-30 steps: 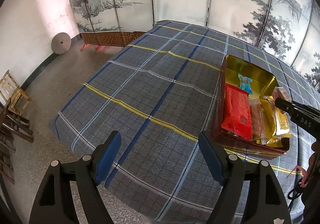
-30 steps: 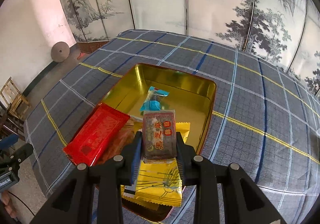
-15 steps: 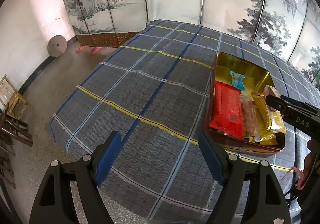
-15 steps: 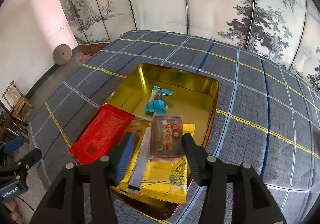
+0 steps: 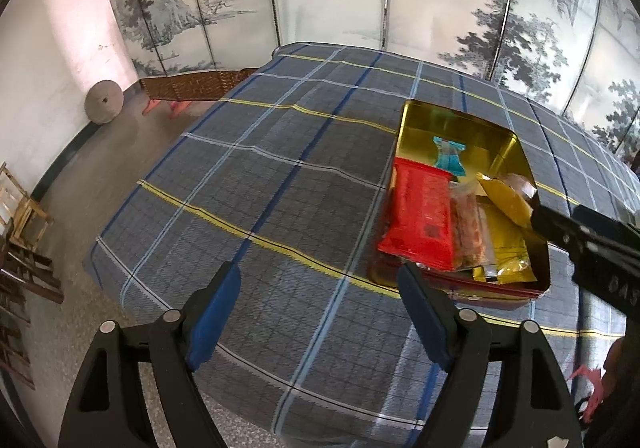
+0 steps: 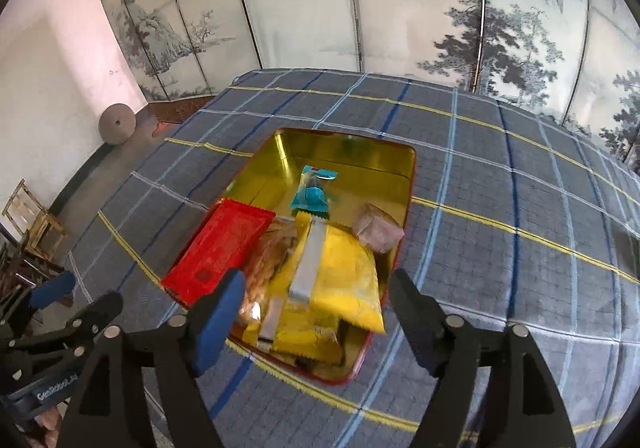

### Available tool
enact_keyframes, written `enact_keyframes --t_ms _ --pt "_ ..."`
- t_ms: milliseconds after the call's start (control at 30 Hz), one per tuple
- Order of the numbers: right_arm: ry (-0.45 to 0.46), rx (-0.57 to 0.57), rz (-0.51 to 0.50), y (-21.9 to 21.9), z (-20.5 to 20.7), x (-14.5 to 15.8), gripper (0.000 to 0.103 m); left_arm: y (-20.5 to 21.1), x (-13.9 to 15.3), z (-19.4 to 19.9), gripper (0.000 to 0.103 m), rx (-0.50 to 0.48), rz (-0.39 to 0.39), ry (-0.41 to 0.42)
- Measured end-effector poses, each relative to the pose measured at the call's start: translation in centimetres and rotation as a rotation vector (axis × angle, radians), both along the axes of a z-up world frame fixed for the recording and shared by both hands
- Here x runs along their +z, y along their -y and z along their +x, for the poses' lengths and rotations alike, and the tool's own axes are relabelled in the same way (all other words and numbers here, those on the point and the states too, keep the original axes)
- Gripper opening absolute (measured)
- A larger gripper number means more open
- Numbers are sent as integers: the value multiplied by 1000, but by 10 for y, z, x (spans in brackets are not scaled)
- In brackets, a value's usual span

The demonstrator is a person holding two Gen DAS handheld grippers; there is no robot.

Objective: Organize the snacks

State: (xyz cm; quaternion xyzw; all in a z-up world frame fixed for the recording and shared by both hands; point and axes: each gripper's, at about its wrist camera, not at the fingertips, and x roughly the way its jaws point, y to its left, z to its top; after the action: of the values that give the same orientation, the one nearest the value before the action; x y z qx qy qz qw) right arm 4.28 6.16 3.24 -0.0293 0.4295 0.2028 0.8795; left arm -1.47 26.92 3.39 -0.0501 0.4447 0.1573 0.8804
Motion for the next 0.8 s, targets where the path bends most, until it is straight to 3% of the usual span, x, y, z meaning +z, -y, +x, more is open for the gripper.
enact_keyframes --t_ms 800 --pt "-1 -36 -105 22 -34 -12 79 41 5 2 81 -69 23 3"
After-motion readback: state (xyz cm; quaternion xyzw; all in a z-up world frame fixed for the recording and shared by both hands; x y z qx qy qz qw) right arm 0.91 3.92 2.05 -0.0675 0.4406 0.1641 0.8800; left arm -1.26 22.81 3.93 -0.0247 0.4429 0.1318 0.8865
